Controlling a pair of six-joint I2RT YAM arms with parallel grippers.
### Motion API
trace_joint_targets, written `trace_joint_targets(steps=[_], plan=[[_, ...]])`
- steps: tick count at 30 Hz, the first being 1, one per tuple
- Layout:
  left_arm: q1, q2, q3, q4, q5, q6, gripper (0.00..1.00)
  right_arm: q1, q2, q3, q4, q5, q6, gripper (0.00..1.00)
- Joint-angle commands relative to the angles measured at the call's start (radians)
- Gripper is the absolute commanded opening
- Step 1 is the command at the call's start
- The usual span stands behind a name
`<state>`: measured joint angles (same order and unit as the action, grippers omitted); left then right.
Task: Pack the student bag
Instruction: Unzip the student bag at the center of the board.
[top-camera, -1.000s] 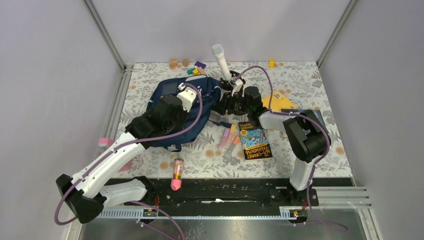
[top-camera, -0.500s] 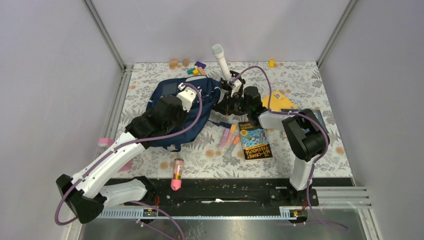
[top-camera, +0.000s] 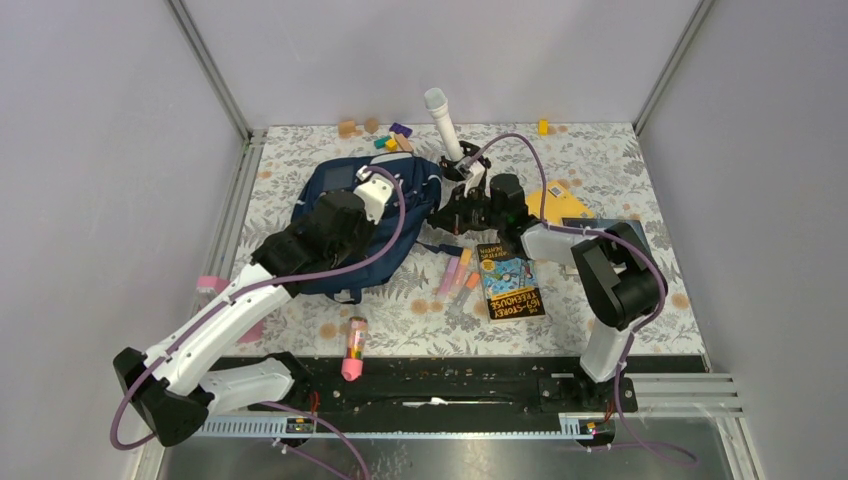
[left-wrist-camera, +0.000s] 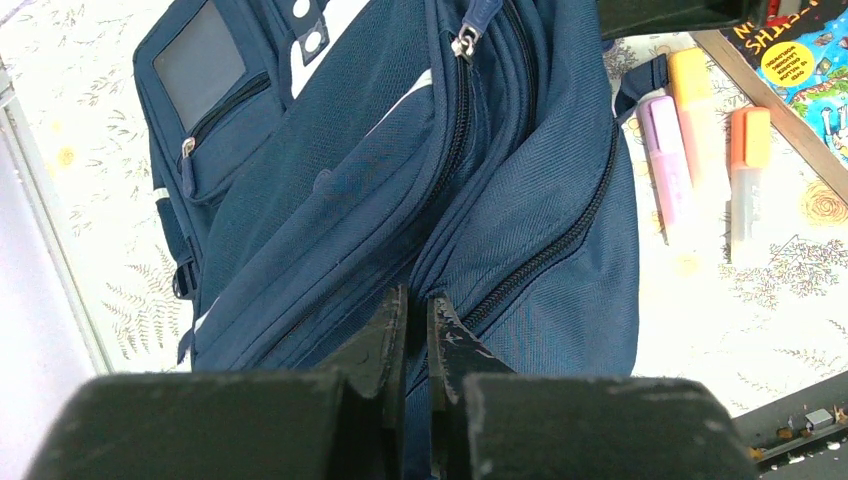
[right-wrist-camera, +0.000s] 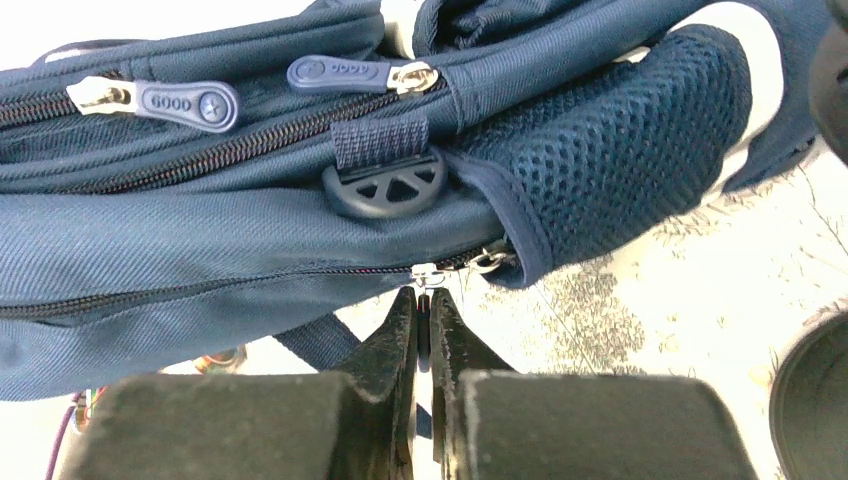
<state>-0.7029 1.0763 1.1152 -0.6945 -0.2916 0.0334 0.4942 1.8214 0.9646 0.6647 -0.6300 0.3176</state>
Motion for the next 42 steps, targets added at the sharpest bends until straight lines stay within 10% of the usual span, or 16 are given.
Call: trace_joint_targets(steps=[1,42], plan=[[0.011,0.0,0.015,0.102,-0.027,-0.006,0.0,0.0,-0.101,-0.033,-0.04,0.043,-0.033,0.0],[-0.033,0.134,0.025,0.184,0.037,-0.189,0.0,0.184,-0.449,-0.12,-0.433,0.277,-0.103,0.0]])
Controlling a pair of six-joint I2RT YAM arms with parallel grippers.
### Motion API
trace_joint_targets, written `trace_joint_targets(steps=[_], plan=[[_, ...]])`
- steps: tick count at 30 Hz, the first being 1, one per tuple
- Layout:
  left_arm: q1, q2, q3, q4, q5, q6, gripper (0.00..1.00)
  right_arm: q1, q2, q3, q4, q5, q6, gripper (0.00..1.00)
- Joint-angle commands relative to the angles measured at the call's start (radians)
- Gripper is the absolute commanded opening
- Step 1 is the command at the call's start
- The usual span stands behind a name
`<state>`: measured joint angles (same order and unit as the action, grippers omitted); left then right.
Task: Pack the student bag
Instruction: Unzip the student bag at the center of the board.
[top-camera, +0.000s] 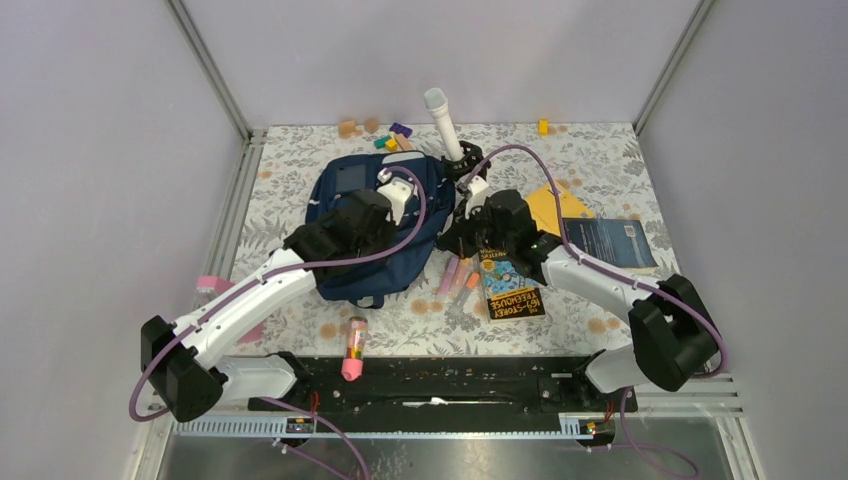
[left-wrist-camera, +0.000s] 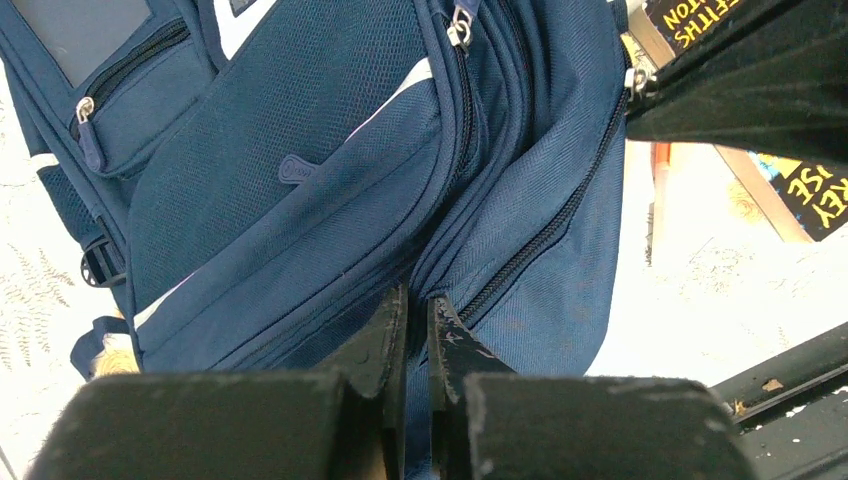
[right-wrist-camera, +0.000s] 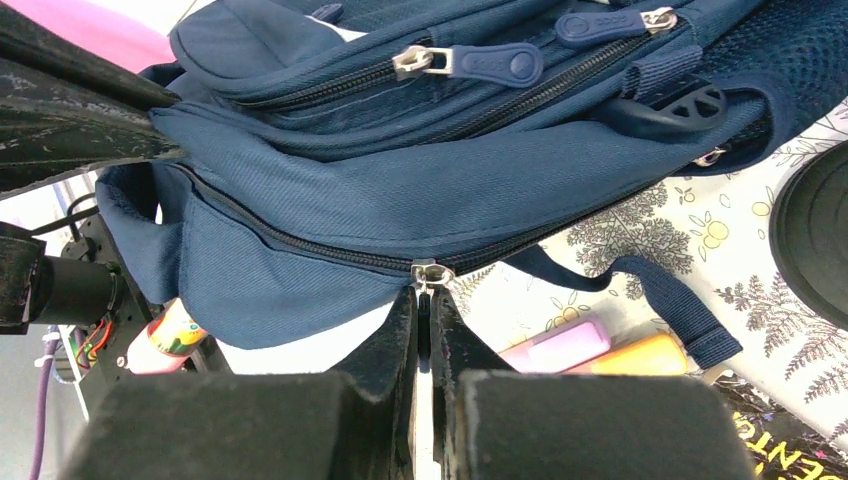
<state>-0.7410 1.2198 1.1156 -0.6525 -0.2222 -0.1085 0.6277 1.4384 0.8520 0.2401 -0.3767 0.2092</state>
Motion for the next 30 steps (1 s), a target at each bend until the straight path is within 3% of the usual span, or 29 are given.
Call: trace_joint_targets(steps=[1,7,15,30], plan=[[0.005,-0.012,0.019,0.153,-0.018,-0.054,0.0,0.064,-0.069,-0.011,-0.004,0.035,0.019,0.0],[-0.002,0.0,0.01,0.166,0.037,-0.076,0.0,0.13,-0.077,-0.005,0.004,0.088,0.118,0.0],[-0.055,-0.024,-0.005,0.129,-0.051,-0.044,0.0,0.24,-0.088,0.043,-0.078,0.175,0.194,0.0],[-0.055,-0.083,-0.061,0.219,0.02,-0.003,0.0,0.37,-0.074,0.033,0.059,0.297,0.277,0.0]])
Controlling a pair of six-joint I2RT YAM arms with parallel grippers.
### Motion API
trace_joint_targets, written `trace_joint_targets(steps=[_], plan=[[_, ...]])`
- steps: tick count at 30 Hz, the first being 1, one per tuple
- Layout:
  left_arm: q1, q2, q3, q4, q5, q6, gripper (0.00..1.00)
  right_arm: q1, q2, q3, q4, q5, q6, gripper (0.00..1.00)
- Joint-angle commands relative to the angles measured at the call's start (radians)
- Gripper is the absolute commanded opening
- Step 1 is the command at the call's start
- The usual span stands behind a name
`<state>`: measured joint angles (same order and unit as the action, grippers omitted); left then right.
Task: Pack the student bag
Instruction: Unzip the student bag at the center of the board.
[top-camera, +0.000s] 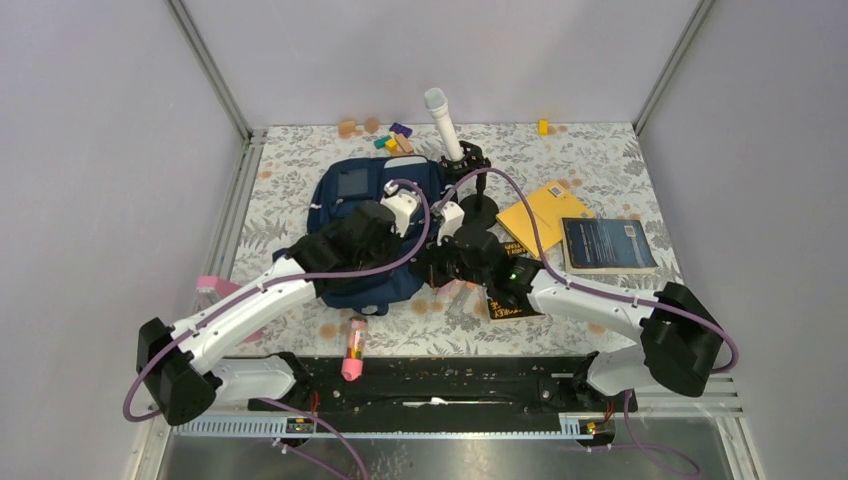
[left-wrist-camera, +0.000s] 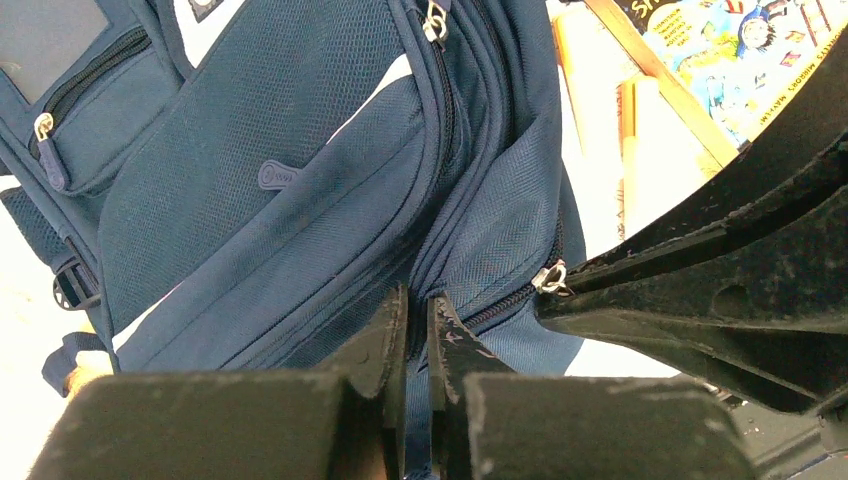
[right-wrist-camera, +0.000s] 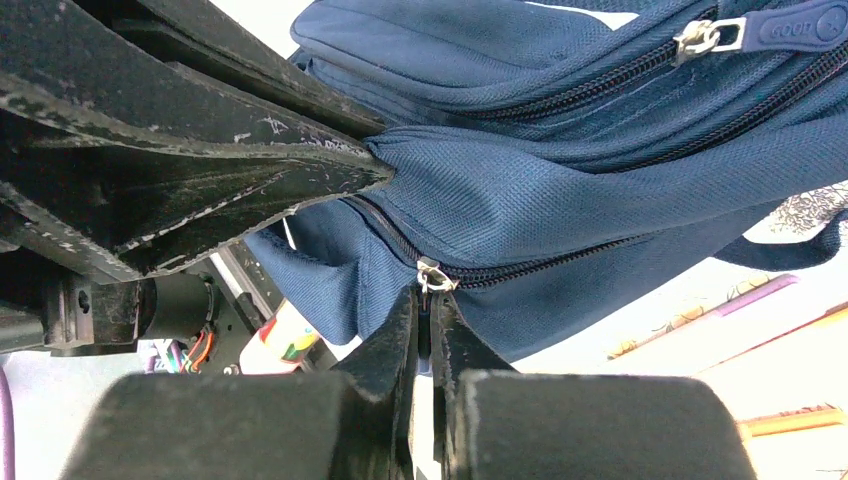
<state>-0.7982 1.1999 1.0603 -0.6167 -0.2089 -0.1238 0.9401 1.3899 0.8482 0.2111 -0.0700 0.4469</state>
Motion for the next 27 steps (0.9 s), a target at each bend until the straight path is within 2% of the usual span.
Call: trace_joint_targets(steps=[1,19,22,25,27], plan=[[0.002,-0.063,-0.007,0.184,0.004,0.013,0.0,0.067,-0.026,0.038,0.097,0.0,0.042,0.0],[0.002,-0.084,-0.023,0.214,0.036,0.01,0.0,0.183,0.06,0.108,0.084,0.118,0.077,0.02],[0.002,-0.098,-0.018,0.182,0.016,0.036,0.0,0.183,0.029,0.085,0.087,0.141,0.062,0.15],[0.004,-0.124,-0.01,0.133,0.01,0.109,0.0,0.183,-0.033,0.05,0.042,0.196,0.017,0.4],[0.004,-0.15,-0.032,0.124,-0.008,0.116,0.0,0.181,-0.084,0.027,0.006,0.245,-0.015,0.53]])
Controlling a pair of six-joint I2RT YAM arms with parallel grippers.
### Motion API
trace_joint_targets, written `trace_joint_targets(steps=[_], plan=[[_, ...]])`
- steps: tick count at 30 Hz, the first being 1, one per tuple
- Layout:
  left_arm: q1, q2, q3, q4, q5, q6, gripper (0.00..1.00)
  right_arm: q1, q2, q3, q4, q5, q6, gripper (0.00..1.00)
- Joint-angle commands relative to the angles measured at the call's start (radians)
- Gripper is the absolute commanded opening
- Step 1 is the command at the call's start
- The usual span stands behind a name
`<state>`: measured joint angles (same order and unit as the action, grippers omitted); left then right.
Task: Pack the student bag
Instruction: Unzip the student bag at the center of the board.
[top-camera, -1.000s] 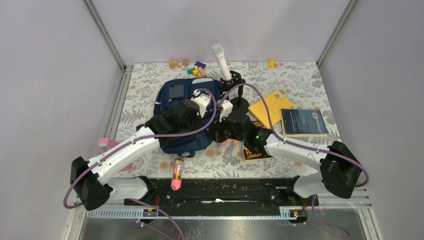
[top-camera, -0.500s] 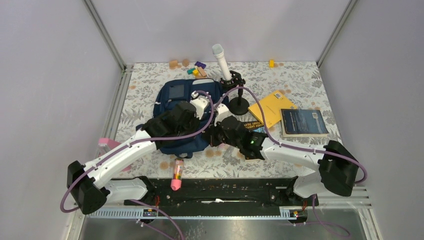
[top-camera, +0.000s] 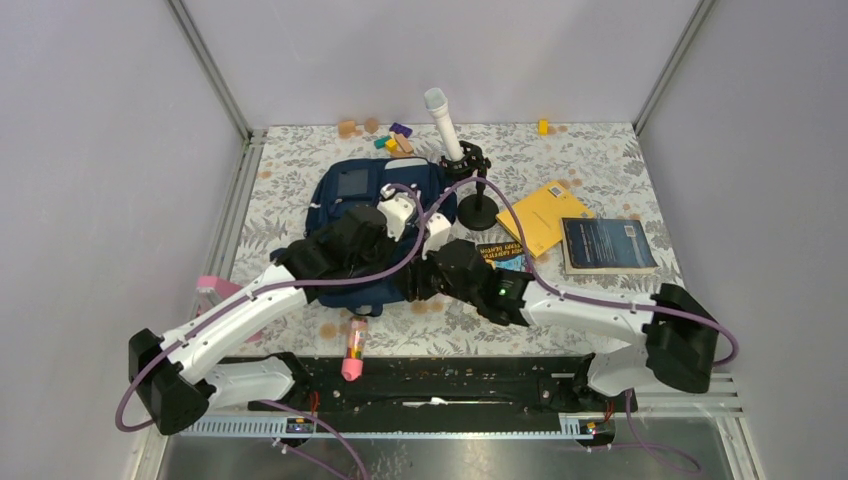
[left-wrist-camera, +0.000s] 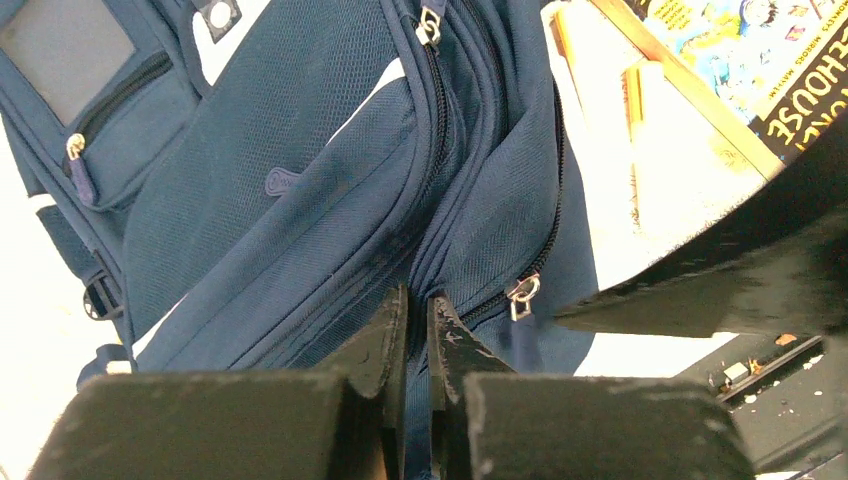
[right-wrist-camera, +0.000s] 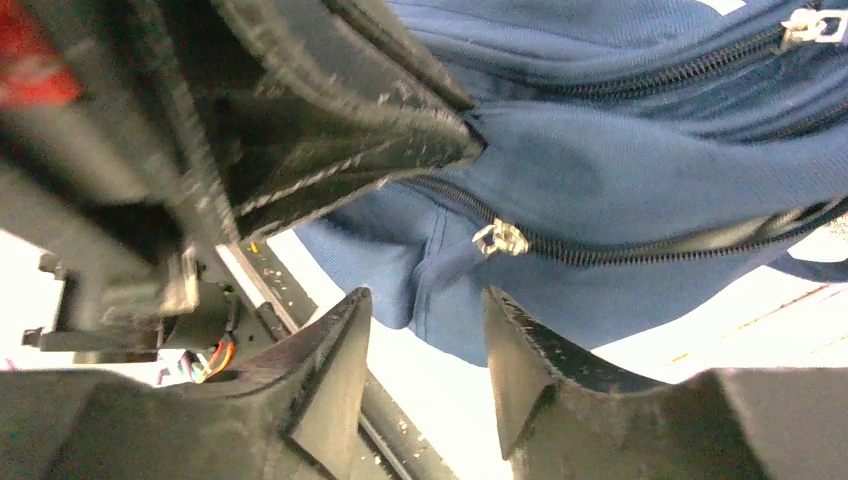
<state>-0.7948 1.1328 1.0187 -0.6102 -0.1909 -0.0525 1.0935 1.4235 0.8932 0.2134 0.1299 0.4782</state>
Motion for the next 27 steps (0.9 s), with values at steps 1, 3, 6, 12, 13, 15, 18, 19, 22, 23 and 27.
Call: trace_joint_targets(steps=[1,3,6,12,13,15,18,19,22,23,27], plan=[[0.002,-0.096,-0.003,0.12,-0.035,0.044,0.0,0.028,-0.145,-0.031,-0.012,0.079,-0.052,0.59],[0.004,-0.107,-0.018,0.118,-0.04,0.037,0.0,0.028,-0.189,-0.064,-0.04,0.122,-0.064,0.67],[0.006,-0.097,-0.028,0.109,-0.054,0.043,0.0,0.025,-0.243,-0.098,-0.077,0.159,-0.089,0.72],[0.006,-0.086,-0.03,0.104,-0.063,0.098,0.0,-0.138,-0.304,-0.18,-0.07,0.046,0.081,0.78],[0.006,-0.09,-0.037,0.104,-0.061,0.105,0.0,-0.155,-0.305,-0.189,-0.055,0.035,0.103,0.78],[0.006,-0.103,-0.05,0.101,-0.042,0.115,0.0,-0.162,-0.297,-0.194,-0.039,0.048,0.131,0.79],[0.006,-0.129,-0.066,0.101,0.001,0.13,0.0,-0.168,-0.261,-0.172,-0.009,0.063,0.2,0.79],[0.005,-0.137,-0.069,0.101,0.005,0.134,0.0,-0.17,-0.249,-0.164,-0.006,0.084,0.256,0.79],[0.006,-0.15,-0.075,0.099,-0.009,0.148,0.0,-0.176,-0.211,-0.165,0.068,0.111,0.331,0.81],[0.005,-0.151,-0.076,0.097,-0.016,0.15,0.0,-0.175,-0.197,-0.169,0.108,0.104,0.318,0.81],[0.005,-0.155,-0.074,0.086,-0.046,0.152,0.0,-0.177,-0.145,-0.218,0.275,0.079,0.206,0.99]])
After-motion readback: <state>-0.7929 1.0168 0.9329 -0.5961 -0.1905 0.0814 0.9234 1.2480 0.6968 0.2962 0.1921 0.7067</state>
